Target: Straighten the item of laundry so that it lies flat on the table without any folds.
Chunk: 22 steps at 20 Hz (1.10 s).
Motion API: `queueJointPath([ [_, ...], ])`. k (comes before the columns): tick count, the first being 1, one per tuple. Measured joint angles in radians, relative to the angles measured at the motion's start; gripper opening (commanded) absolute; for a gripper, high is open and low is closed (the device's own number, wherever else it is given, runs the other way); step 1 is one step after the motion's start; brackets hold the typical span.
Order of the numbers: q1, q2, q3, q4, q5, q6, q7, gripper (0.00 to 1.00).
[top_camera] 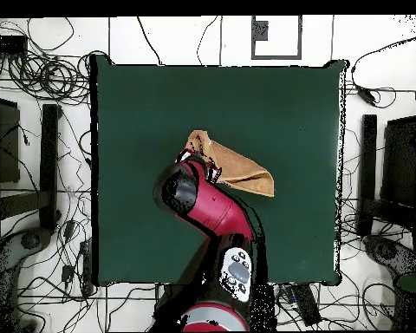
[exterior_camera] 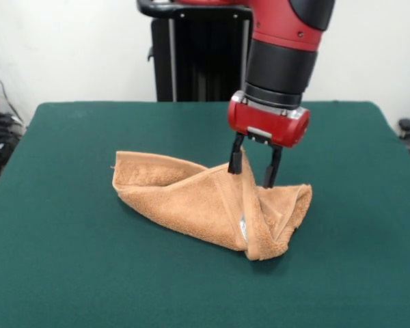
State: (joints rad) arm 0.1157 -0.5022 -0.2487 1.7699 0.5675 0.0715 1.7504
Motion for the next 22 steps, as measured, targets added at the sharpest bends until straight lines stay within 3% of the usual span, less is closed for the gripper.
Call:
queueJointPath([
  [22, 0.027, 0.008, -0.004, 0.021, 0.026, 0.0, 0.0, 1.0],
])
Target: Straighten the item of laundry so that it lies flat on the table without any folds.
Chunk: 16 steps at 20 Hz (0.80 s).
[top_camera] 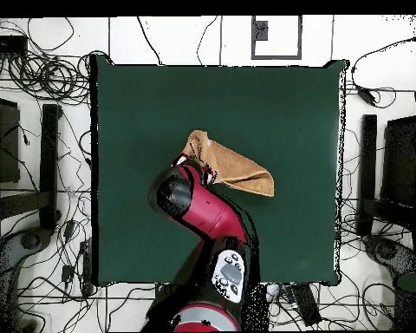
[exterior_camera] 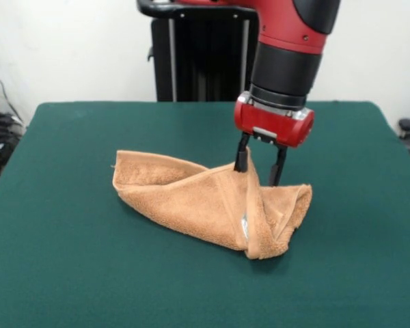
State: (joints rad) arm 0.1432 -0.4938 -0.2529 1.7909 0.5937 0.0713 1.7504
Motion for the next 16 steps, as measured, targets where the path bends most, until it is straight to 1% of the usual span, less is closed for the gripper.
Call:
queueJointPath([
  [7, 0.04, 0.006, -0.018, 0.001, 0.014, 0.0, 0.0, 1.0],
  [16, 0.087, 0.04, -0.102, -0.001, 0.022, 0.042, 0.0, 1.0],
])
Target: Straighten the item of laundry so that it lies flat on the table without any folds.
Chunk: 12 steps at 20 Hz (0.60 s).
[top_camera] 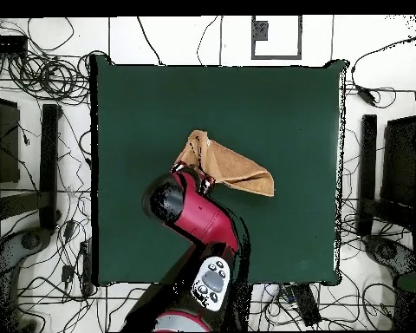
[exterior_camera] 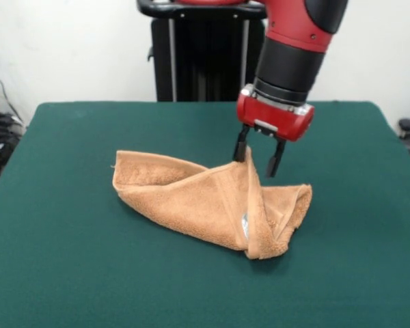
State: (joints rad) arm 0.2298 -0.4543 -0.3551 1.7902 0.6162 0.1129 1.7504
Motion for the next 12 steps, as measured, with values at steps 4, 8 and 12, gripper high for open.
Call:
queueJointPath([
  [4, 0.005, 0.033, -0.039, 0.0, 0.0, 0.028, 0.0, 1.0],
  [8, -0.014, 0.036, -0.034, 0.002, 0.0, 0.026, 0.0, 0.0],
  [12, -0.046, 0.031, -0.015, 0.004, 0.0, 0.007, 0.0, 0.0],
])
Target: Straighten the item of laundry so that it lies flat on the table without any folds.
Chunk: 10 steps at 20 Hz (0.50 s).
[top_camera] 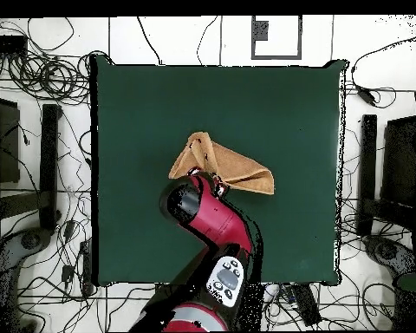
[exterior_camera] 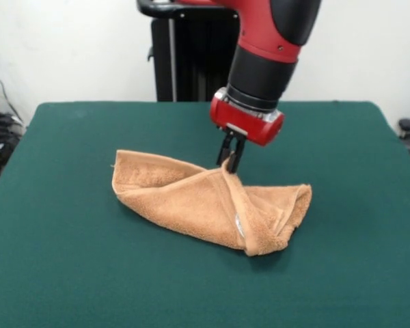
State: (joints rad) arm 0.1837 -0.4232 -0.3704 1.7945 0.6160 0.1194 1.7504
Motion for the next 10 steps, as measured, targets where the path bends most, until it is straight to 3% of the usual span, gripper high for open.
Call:
queueJointPath([
  [10, 0.046, 0.006, -0.016, -0.002, 0.024, -0.005, 0.0, 0.0],
])
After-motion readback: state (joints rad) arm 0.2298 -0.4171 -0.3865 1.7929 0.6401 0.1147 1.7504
